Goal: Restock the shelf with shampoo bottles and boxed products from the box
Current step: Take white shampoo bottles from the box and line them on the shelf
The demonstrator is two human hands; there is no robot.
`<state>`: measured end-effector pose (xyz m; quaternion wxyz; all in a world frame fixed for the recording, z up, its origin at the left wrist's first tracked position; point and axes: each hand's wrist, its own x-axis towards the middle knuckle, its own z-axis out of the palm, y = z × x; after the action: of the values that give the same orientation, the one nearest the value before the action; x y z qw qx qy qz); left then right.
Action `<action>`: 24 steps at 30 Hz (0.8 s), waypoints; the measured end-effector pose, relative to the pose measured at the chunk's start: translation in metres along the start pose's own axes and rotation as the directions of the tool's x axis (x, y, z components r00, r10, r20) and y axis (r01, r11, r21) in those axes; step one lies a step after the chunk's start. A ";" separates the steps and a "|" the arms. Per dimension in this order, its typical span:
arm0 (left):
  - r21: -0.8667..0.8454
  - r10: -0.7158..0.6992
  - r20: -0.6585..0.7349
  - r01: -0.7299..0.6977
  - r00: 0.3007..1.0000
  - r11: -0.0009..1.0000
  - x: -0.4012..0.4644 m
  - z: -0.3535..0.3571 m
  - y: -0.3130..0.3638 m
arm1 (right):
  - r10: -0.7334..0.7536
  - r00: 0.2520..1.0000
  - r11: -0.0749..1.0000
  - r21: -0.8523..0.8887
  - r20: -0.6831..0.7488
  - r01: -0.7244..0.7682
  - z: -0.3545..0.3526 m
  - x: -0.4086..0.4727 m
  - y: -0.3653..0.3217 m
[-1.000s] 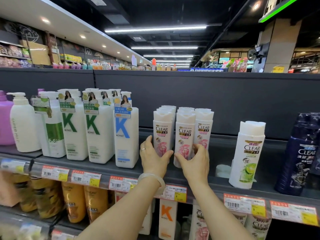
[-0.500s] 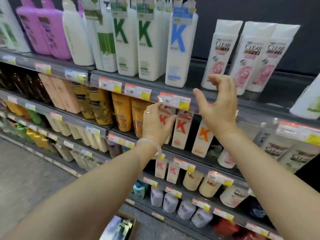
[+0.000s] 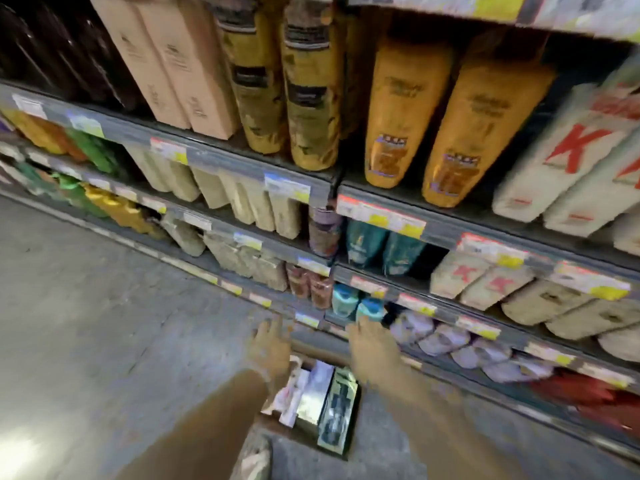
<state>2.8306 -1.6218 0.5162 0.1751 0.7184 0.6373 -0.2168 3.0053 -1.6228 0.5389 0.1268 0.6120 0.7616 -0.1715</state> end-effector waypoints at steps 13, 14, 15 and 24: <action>0.069 0.019 0.402 -0.051 0.916 0.996 0.121 0.245 -0.105 | 0.117 0.904 0.980 0.099 0.411 -0.172 0.278 0.118 -0.092; 0.068 0.019 0.414 -0.051 0.910 0.996 0.136 0.270 -0.107 | 0.118 0.891 0.979 0.098 0.438 -0.178 0.304 0.131 -0.095; 0.073 0.016 0.416 -0.051 0.909 0.996 0.151 0.295 -0.108 | 0.123 0.881 0.974 0.113 0.457 -0.195 0.329 0.144 -0.098; -0.005 -0.036 0.327 0.039 0.944 0.999 0.235 0.453 -0.130 | 0.306 0.797 0.755 0.378 0.520 -0.537 0.493 0.229 -0.121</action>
<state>2.6841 -1.6478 0.0109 0.2781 0.6594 0.6142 -0.3327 2.8287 -1.6477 0.0112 0.1609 0.7294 0.4791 -0.4611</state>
